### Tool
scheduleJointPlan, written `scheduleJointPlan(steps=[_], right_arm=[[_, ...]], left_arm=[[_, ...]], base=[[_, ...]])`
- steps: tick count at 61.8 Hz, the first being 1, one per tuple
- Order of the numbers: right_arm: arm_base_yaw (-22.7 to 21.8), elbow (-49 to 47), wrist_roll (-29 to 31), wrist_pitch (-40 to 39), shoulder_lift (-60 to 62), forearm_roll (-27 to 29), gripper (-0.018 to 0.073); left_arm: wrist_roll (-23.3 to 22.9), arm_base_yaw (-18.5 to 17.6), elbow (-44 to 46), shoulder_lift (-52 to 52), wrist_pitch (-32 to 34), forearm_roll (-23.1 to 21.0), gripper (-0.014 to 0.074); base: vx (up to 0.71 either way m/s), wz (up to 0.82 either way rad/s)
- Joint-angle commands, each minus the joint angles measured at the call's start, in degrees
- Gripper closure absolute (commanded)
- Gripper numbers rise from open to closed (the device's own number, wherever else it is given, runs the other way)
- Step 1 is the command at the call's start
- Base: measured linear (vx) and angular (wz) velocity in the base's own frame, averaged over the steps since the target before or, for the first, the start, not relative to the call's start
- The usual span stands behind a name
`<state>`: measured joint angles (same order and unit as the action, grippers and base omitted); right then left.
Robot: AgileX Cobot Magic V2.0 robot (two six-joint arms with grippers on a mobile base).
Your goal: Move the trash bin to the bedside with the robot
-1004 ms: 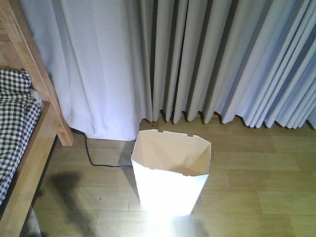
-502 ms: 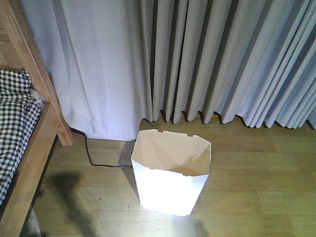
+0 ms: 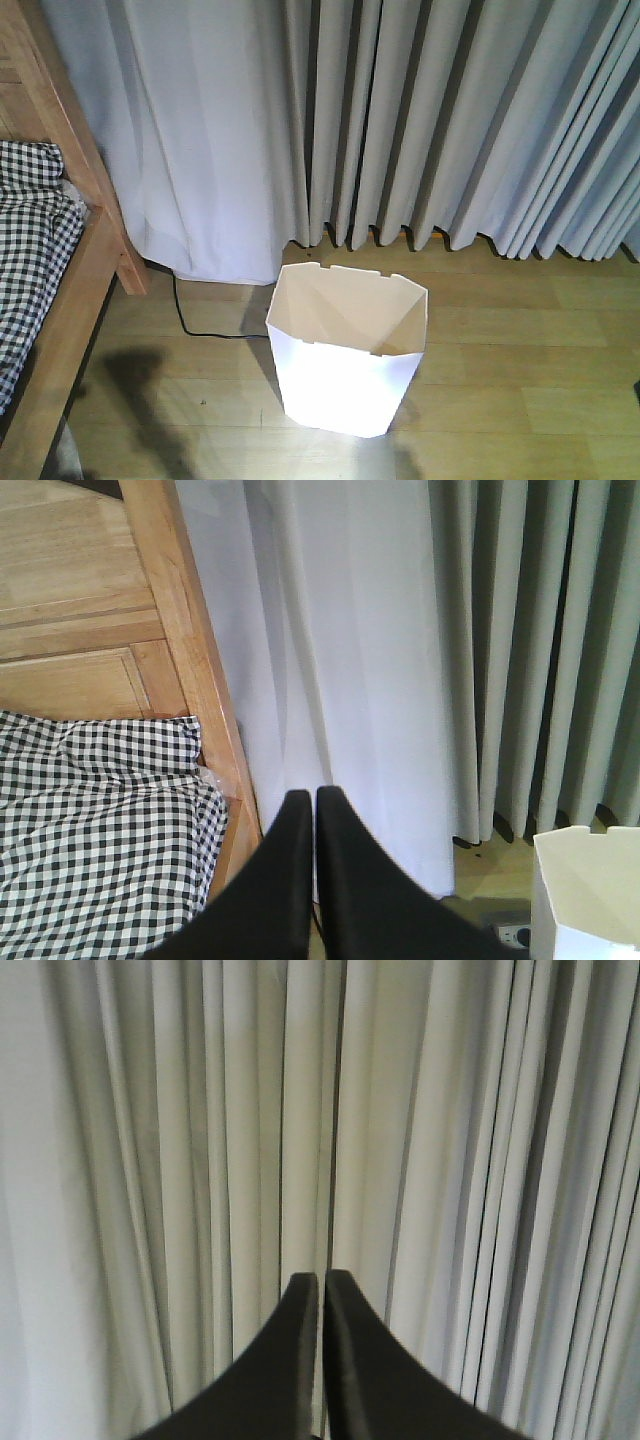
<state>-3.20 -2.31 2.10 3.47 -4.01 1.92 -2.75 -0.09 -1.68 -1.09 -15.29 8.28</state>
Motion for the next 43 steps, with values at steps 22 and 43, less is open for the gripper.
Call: scheduleJointPlan(steps=[22,43], right_arm=[[6.11,4.99,0.44,-2.76,5.43,-2.22,0.0570],[3.94,4.99,0.11,-3.47,5.43,-1.92,0.0570]], left_arm=[[-0.46,-0.35,-1.65,-0.57,4.20,-0.24,0.0602],[-0.46,-0.35,-1.65,-0.57,4.20,-0.24,0.0602]], base=[[0.00,0.00],[0.00,0.00]])
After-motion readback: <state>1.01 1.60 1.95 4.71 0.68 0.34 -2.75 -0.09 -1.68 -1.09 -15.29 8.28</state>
